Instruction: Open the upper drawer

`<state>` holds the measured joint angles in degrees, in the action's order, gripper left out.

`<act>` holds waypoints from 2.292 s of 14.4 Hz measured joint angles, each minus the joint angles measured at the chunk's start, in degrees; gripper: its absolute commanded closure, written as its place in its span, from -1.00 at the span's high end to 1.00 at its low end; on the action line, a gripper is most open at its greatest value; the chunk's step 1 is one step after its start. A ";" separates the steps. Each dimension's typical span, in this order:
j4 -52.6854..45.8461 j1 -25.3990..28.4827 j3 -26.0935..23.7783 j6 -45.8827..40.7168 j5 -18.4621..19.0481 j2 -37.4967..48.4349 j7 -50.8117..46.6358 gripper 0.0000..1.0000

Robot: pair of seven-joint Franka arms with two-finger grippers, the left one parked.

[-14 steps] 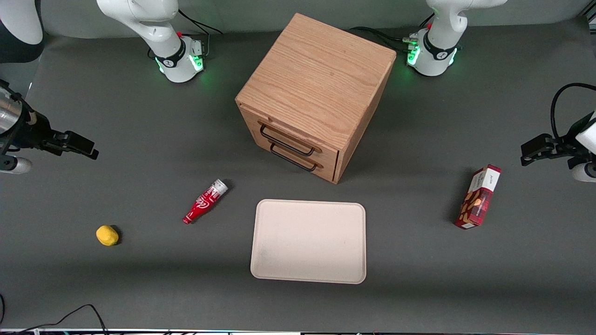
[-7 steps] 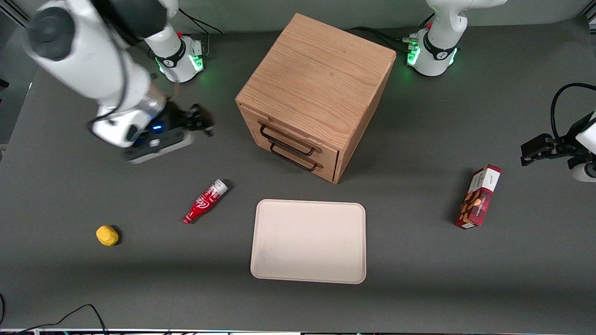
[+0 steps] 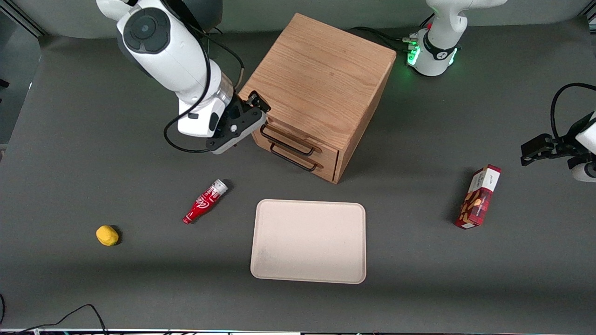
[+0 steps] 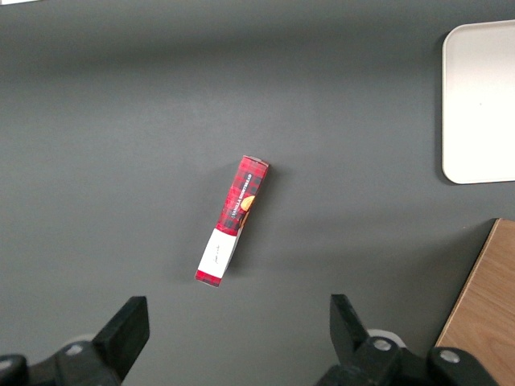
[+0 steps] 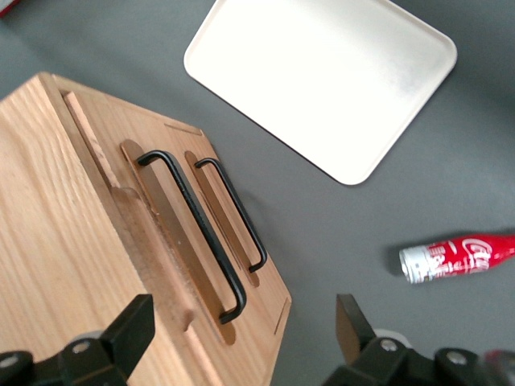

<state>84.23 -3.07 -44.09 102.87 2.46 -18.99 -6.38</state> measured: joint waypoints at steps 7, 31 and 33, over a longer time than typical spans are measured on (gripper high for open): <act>2.21 4.16 -0.17 6.38 4.56 -7.26 5.67 1.00; 0.33 2.85 7.40 10.43 15.21 -13.72 18.01 1.00; -1.30 2.13 8.91 10.64 15.16 -14.56 18.17 1.00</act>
<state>82.93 -0.94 -35.18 113.51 17.62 -33.55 11.78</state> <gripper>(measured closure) 0.000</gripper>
